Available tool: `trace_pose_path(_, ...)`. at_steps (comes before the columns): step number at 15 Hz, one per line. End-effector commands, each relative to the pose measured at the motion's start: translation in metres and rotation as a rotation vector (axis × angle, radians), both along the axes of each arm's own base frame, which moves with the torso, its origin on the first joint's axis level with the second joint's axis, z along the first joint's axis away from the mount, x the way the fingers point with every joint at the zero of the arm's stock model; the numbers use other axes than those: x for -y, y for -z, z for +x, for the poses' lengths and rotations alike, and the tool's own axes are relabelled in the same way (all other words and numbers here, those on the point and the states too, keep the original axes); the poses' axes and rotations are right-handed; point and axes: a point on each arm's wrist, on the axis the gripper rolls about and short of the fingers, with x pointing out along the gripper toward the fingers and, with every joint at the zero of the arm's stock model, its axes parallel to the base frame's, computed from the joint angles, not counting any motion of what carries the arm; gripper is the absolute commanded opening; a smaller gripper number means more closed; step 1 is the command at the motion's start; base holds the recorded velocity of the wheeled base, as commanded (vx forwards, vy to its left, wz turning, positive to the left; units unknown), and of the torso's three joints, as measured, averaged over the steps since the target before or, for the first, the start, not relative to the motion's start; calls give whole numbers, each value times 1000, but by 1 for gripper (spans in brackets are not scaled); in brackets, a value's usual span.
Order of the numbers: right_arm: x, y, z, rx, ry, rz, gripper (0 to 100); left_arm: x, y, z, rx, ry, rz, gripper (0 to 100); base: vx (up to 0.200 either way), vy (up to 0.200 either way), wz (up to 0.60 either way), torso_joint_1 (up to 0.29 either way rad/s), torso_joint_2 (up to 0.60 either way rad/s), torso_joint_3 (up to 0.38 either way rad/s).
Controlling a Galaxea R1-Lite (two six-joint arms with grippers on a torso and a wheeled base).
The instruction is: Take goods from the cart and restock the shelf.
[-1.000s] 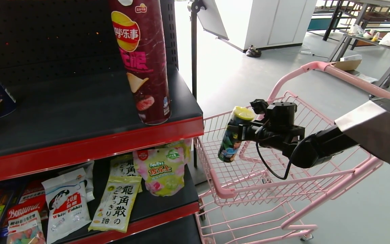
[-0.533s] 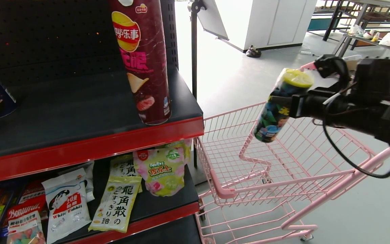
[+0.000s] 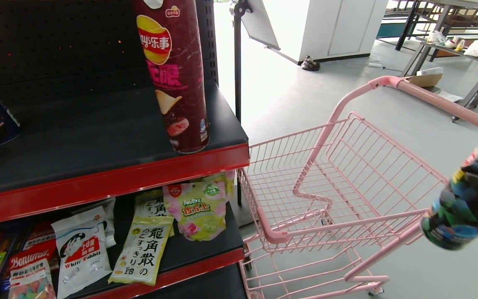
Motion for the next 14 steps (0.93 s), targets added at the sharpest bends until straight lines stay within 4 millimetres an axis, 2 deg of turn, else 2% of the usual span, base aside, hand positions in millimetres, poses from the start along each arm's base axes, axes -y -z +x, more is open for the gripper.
trace_pose_path(1, 10, 14, -67, 66, 114, -40, 0, 1, 0, 2, -11, 0, 3, 100, 0, 0, 0, 0, 0, 0)
trace_pose_path(3, 10, 17, -77, 63, 119, -43, 0, 1, -1, 3, 6, 0, -3, 100, 0, 0, 0, 0, 0, 0)
trace_pose_path(6, 10, 22, -79, 58, 122, -45, 0, 1, -3, 3, 12, 2, -4, 100, 0, 0, 0, 31, -109, -78)
trace_pose_path(14, 10, 25, -81, 59, 116, -61, 0, 1, -6, 2, 47, 20, 58, 100, 0, 0, 0, 163, -513, -351)
